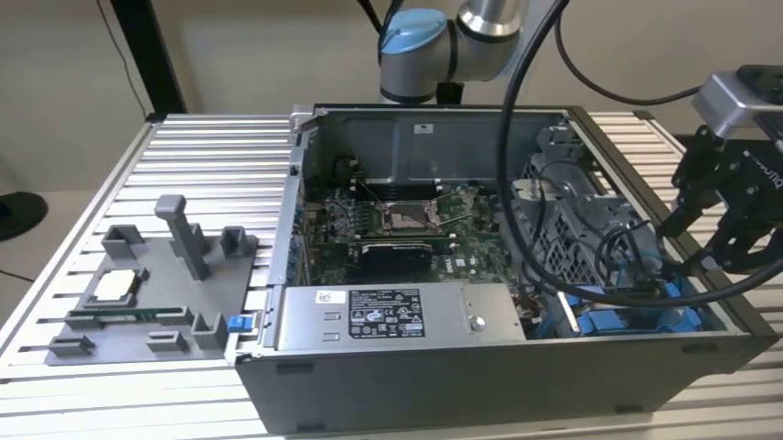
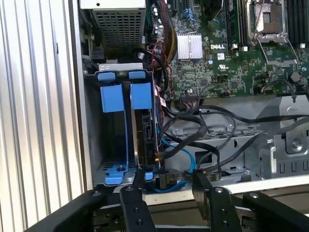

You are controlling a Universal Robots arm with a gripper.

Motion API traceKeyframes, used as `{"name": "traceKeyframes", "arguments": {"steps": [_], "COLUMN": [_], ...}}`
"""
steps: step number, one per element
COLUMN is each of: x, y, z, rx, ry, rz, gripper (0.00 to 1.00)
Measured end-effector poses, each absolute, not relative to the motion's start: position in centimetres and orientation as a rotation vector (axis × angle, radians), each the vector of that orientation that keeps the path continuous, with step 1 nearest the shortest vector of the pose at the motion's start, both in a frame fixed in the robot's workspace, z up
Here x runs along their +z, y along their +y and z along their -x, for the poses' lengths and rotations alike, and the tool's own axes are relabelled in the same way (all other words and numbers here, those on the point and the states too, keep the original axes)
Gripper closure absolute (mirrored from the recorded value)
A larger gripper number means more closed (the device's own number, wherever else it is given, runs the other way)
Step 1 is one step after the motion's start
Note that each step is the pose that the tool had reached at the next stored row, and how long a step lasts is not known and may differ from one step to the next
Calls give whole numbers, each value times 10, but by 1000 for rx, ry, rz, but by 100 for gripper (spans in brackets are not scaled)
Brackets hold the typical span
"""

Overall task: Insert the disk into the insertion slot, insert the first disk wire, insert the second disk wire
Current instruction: 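Insert the second disk wire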

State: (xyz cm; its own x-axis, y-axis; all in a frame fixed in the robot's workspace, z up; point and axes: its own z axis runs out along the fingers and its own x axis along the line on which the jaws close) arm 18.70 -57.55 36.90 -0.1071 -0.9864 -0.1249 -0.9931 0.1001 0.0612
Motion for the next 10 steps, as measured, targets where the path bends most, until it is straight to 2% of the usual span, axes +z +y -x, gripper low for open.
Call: {"name": "traceKeyframes", "arguments": {"steps": [4, 5, 10], "x": [369, 369, 369], "y": [-576, -576, -576], "z": [-189, -190, -191], "rx": [205, 205, 206], "ry": [2294, 2296, 2302], "rz": [2059, 2057, 2050], "gripper": [0, 100, 100]}}
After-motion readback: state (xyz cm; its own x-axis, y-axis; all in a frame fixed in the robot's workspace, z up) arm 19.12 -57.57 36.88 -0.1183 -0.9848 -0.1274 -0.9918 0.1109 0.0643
